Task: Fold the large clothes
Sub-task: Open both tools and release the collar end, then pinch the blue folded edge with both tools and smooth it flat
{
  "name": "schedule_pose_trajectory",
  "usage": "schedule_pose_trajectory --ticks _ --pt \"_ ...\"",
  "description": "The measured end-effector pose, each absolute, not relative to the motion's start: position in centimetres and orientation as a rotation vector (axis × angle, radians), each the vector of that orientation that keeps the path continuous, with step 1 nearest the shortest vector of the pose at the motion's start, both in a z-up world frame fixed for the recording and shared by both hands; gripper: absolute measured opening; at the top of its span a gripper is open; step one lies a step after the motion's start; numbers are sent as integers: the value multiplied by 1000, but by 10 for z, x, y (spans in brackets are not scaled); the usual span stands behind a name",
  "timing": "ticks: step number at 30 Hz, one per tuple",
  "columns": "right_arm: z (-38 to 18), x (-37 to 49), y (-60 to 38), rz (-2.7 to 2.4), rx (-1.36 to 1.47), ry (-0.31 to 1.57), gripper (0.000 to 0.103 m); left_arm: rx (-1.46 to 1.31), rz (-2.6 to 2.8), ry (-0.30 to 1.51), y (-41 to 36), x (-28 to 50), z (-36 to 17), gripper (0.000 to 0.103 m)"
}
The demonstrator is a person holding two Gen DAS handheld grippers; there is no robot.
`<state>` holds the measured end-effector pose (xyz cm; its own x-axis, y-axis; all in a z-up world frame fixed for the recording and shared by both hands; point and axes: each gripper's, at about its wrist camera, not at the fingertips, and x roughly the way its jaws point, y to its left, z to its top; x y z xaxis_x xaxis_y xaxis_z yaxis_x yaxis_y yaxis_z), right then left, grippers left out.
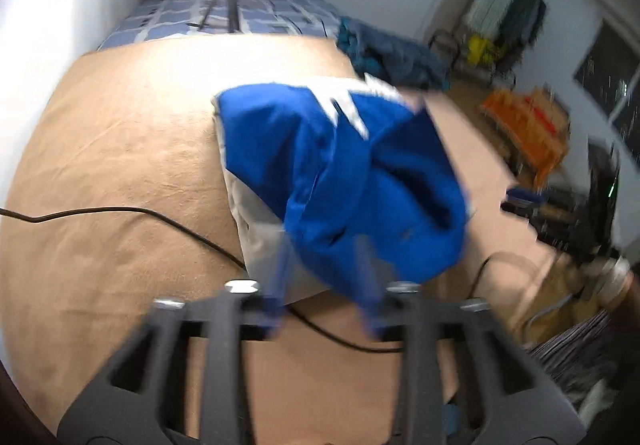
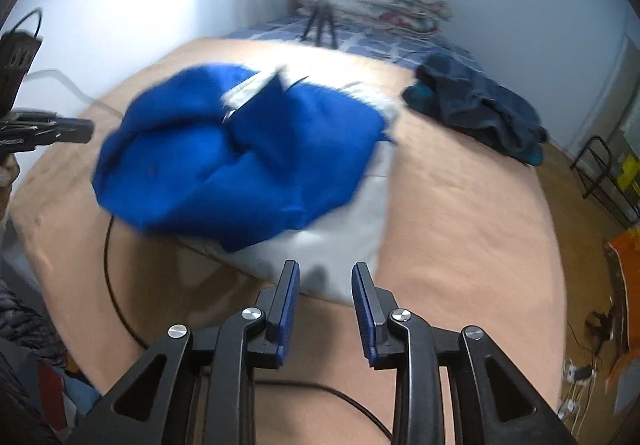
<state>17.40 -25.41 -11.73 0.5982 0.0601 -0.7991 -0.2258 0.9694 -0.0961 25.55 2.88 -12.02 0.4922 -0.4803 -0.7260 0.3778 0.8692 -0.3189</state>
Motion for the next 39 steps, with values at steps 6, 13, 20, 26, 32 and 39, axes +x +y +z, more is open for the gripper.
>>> schedule_pose_trajectory --ticks 6,13,20,26,32,39 --pt "-89 172 -297 191 154 835 57 -409 -469 938 62 286 -122 67" --pt "-145 218 -317 230 493 933 56 -647 -407 1087 74 329 -183 67" --pt "-192 244 -321 234 667 1030 57 -859 -347 1126 97 363 -216 67" --pt "-202 257 -333 224 801 998 58 -855 -373 1119 81 378 -215 58" --pt "-190 262 -336 205 816 966 48 -771 -405 1105 61 379 -199 22" --pt "-171 255 -320 267 757 989 48 -745 -425 1122 58 378 -201 22"
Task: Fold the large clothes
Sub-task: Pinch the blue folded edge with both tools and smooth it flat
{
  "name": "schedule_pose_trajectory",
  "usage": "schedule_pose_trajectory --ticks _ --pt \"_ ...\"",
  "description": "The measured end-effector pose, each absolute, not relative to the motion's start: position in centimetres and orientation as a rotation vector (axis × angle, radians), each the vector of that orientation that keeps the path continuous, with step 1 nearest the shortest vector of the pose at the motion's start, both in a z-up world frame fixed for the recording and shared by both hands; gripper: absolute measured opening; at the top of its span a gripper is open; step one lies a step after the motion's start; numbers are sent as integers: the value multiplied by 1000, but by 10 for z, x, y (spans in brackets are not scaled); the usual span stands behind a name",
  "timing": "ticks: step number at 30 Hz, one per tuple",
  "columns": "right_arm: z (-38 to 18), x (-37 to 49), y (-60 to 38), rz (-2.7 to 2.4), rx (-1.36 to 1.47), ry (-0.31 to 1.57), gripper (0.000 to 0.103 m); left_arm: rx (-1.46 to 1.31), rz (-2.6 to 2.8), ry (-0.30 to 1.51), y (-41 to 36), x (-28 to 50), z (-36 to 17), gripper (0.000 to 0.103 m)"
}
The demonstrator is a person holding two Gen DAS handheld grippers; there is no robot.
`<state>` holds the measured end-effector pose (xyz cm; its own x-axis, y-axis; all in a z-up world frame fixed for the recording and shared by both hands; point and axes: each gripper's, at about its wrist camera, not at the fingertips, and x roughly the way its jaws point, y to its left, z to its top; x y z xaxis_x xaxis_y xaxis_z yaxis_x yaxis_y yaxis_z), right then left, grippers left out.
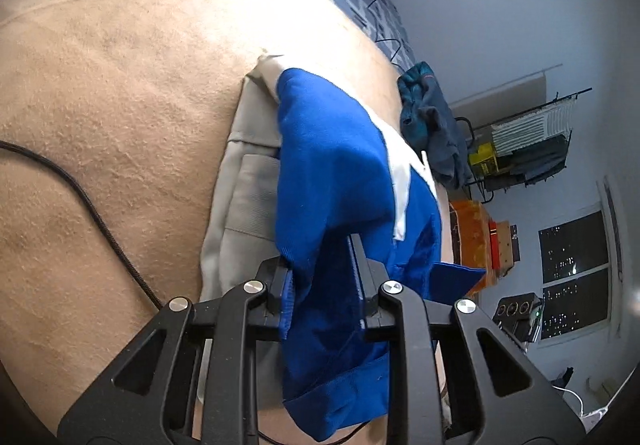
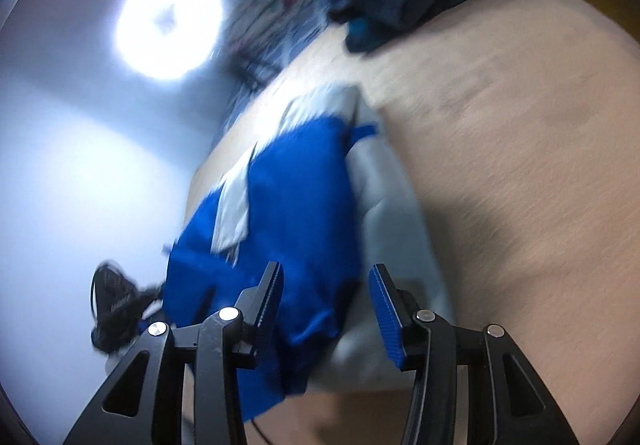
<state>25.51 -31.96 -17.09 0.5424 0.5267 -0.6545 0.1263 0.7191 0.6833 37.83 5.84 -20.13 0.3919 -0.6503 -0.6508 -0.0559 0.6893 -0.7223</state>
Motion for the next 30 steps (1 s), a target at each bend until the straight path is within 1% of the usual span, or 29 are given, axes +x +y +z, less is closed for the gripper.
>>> schedule_pose_trajectory --ticks 3,7,8,9,10,11,12,13,14,16,18,20,23,25,27,30 --pt "-185 257 -311 265 771 1033 48 -768 -406 1137 62 381 -209 22" --pt "-202 263 -317 261 863 1053 47 -749 -408 1135 63 382 -210 22" --pt "-205 263 -321 265 897 1050 47 -737 -410 1131 62 382 -210 22" --pt "-208 264 -325 271 945 1042 46 -726 -414 1126 60 382 -208 19" --pt "-212 263 -330 278 1002 1030 42 -720 -419 1123 58 382 -207 5" --pt "-215 263 -334 284 1044 1023 29 -711 -425 1122 57 382 -205 4" --pt "-219 262 -339 293 1099 1015 20 -710 -428 1116 56 381 -202 3" --pt "-222 262 -341 308 1137 1012 6 -713 -433 1109 56 380 -199 2" --pt "-222 262 -342 321 1162 1009 2 -722 -440 1100 56 378 -195 1" --pt "-208 261 -340 310 1099 996 1 -740 -455 1081 57 375 -184 0" --pt "-179 260 -333 312 970 968 0 -752 -478 1056 59 369 -169 0" --pt "-157 254 -330 332 934 937 0 -746 -500 1040 63 361 -157 0" --pt "-137 241 -328 357 887 916 0 -616 -457 1064 64 350 -160 0" --pt "-142 236 -324 323 788 957 0 -550 -411 1122 63 350 -180 0" --pt "-160 240 -322 276 743 1021 0 -526 -392 1161 59 353 -200 0" --pt "-186 250 -313 204 622 1089 0 -461 -371 1184 48 351 -213 0"
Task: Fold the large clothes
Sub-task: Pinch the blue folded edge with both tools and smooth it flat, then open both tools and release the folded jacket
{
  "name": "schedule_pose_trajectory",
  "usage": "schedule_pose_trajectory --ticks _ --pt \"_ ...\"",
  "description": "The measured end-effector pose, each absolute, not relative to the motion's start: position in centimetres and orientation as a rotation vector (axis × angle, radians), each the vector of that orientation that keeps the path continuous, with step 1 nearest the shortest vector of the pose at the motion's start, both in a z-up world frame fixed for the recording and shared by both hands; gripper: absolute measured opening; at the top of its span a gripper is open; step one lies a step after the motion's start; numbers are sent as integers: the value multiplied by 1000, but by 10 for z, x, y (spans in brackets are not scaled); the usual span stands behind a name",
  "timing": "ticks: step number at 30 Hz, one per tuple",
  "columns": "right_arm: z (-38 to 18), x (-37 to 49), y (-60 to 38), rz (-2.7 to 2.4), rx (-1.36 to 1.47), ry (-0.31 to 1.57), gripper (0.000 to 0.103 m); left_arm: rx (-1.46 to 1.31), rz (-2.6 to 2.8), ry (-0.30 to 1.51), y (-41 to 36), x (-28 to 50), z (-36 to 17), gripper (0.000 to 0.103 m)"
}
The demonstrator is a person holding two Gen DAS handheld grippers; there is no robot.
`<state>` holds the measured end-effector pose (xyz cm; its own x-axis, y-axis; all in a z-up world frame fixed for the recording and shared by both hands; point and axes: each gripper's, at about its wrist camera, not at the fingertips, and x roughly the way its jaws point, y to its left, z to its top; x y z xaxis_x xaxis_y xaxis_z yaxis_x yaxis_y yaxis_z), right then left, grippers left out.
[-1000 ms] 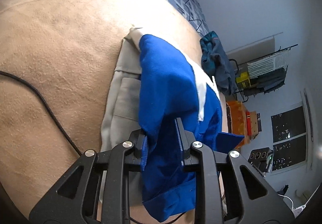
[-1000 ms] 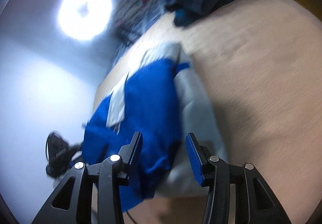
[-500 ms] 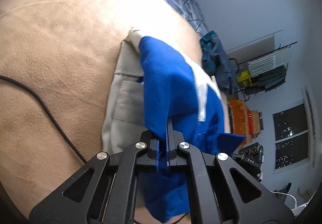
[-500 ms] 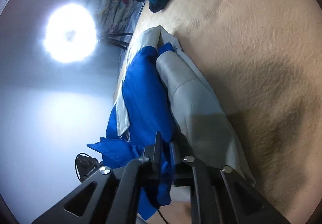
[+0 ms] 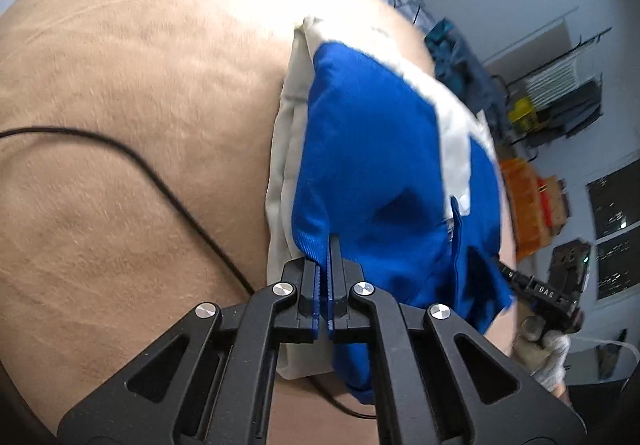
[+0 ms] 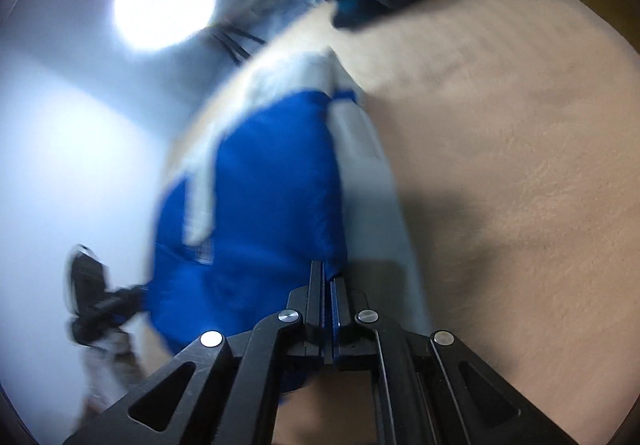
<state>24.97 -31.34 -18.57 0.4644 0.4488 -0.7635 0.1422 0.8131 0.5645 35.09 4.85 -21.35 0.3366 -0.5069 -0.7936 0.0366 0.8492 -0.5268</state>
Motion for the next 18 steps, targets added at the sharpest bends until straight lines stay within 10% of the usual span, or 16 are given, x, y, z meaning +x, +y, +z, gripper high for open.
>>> schedule_pose_trajectory --ticks 13,18 --pt "-158 256 -316 156 435 1051 0 -264 -392 1139 31 327 -186 0" --pt "-137 231 -306 112 238 1043 22 -255 -340 1107 40 321 -168 7"
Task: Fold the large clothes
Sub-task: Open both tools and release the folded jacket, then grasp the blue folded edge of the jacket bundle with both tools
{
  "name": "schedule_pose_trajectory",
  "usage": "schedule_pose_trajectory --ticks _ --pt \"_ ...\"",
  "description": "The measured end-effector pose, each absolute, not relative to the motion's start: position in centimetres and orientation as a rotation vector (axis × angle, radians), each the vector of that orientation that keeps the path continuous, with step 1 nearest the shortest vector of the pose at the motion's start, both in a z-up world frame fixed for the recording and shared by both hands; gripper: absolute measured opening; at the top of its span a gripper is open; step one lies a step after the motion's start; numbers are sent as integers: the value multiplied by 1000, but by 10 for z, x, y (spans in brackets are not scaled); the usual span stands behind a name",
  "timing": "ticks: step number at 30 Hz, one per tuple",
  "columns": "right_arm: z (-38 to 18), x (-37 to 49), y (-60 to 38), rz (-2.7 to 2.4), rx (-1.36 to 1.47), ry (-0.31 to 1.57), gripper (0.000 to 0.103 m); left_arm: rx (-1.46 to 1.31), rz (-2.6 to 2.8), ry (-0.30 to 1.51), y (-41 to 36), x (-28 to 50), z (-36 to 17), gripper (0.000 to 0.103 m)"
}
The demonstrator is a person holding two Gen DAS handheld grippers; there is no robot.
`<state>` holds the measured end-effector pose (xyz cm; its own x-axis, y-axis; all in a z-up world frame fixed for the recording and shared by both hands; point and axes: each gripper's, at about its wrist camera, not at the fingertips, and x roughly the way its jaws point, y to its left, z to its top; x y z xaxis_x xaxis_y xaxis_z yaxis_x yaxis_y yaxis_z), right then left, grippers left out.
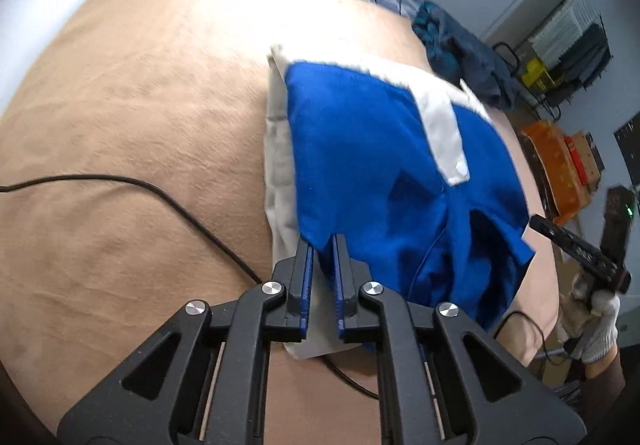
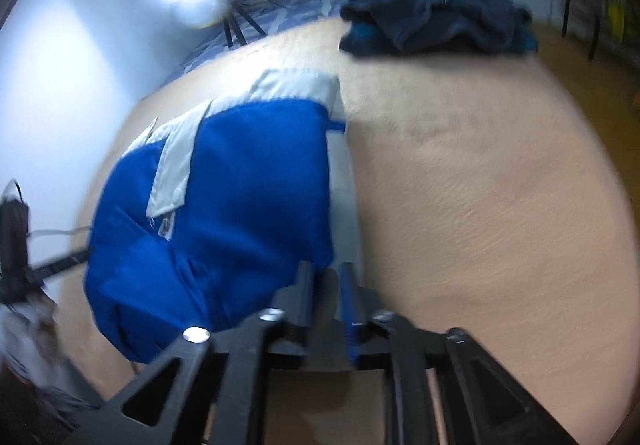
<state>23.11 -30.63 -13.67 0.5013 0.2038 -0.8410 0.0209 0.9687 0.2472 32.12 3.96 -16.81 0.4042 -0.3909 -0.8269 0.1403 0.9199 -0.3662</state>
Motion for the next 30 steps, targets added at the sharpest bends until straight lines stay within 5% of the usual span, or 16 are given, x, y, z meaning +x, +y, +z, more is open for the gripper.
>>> schedule_pose_trajectory --ticks 3,7,10,19,25,30 --pt "-106 214 -308 225 250 950 29 -309 -377 1072 43 310 -154 8" --pt "-81 196 -286 453 151 903 52 -309 -423 1047 32 298 -139 23" --pt "-84 190 -264 545 77 897 56 -273 -419 1032 17 297 -132 23" --pt "-124 212 -209 549 -206 978 53 -286 -439 996 16 304 -125 23" --pt "-135 245 -212 613 -10 1043 34 -211 -407 1073 6 316 -160 23" --pt "-144 277 -246 450 158 1068 32 -223 -376 1154 13 327 -196 23"
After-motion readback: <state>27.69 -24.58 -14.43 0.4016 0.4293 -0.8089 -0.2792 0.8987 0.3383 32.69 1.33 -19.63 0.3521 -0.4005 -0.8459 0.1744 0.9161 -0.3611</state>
